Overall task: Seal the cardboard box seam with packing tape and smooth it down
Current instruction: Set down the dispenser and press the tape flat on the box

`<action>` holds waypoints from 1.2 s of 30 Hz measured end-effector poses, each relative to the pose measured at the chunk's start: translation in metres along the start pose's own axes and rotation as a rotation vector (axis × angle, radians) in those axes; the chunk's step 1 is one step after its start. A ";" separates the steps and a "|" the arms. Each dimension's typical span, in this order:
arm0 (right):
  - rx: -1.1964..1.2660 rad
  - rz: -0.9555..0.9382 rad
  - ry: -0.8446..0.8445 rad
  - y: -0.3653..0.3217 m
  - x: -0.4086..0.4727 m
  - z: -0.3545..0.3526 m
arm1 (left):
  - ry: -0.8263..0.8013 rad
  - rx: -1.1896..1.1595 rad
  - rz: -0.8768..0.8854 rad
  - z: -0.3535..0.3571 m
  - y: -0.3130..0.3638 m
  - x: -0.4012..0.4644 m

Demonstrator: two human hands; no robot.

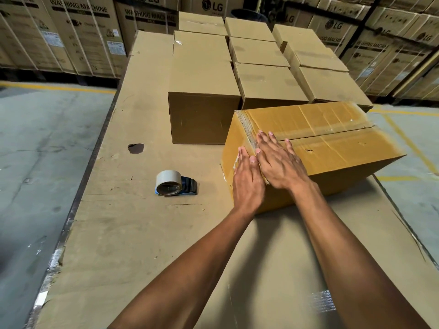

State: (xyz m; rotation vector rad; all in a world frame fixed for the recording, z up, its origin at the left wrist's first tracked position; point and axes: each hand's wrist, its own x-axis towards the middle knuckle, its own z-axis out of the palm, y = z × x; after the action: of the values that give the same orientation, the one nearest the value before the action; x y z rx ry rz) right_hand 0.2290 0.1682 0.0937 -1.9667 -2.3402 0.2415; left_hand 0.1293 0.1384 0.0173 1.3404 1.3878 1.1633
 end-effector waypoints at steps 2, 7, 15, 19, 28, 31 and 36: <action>0.027 -0.018 0.036 0.001 -0.003 -0.001 | -0.013 0.029 0.015 -0.002 0.002 0.002; 0.026 -0.086 0.052 0.005 -0.008 -0.001 | 0.037 -0.014 0.049 -0.002 0.002 0.001; 0.044 -0.070 0.017 0.006 0.000 -0.002 | 0.055 -0.003 0.030 -0.007 0.011 0.010; 0.041 -0.063 0.019 0.005 0.000 -0.001 | 0.040 0.019 0.058 -0.010 0.011 0.008; 0.045 -0.083 0.019 0.007 0.005 0.001 | 0.014 0.056 0.054 -0.014 0.017 0.019; 0.045 -0.071 0.032 0.006 0.004 0.000 | -0.016 0.067 0.088 -0.014 0.014 0.025; 0.025 -0.056 0.020 0.008 0.004 0.001 | -0.054 0.099 0.239 -0.021 -0.013 -0.004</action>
State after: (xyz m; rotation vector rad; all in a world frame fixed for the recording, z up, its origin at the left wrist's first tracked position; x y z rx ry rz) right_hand 0.2359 0.1734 0.0913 -1.8801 -2.3639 0.2452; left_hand 0.1066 0.1338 0.0091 1.6313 1.2865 1.2160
